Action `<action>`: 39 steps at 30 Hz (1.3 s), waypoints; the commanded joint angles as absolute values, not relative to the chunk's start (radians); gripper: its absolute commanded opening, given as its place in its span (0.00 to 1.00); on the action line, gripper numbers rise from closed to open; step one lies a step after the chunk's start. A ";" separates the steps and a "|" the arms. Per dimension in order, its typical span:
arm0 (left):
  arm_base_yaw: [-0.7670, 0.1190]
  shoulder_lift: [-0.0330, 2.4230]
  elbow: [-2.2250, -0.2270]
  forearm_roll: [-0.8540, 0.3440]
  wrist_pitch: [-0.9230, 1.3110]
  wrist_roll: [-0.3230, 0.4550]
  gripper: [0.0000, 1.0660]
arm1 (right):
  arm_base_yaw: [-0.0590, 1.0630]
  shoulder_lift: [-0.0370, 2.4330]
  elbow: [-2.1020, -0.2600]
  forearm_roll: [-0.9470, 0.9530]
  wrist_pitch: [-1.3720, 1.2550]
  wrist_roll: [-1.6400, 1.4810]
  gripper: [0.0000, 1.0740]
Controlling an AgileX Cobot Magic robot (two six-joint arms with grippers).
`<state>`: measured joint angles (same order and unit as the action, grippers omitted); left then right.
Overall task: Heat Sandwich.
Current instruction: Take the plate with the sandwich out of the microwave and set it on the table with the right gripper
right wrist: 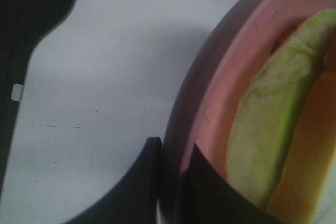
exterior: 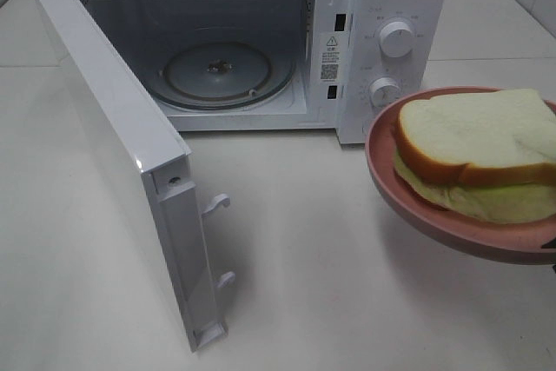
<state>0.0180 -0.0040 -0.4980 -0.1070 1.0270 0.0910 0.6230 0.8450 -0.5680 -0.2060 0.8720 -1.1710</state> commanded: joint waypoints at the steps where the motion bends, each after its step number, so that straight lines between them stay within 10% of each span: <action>1: 0.021 -0.032 -0.494 -0.108 1.027 0.090 0.97 | 0.620 0.827 -0.569 -0.251 0.877 -1.092 0.00; 39: 0.021 -0.032 -0.494 -0.108 1.027 0.090 0.97 | 0.620 0.951 -0.570 -0.613 1.140 -0.015 0.00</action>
<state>0.0180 -0.0040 -0.4980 -0.1070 1.0270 0.0910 0.6230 0.9120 -0.5680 -0.5470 1.1440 -0.1040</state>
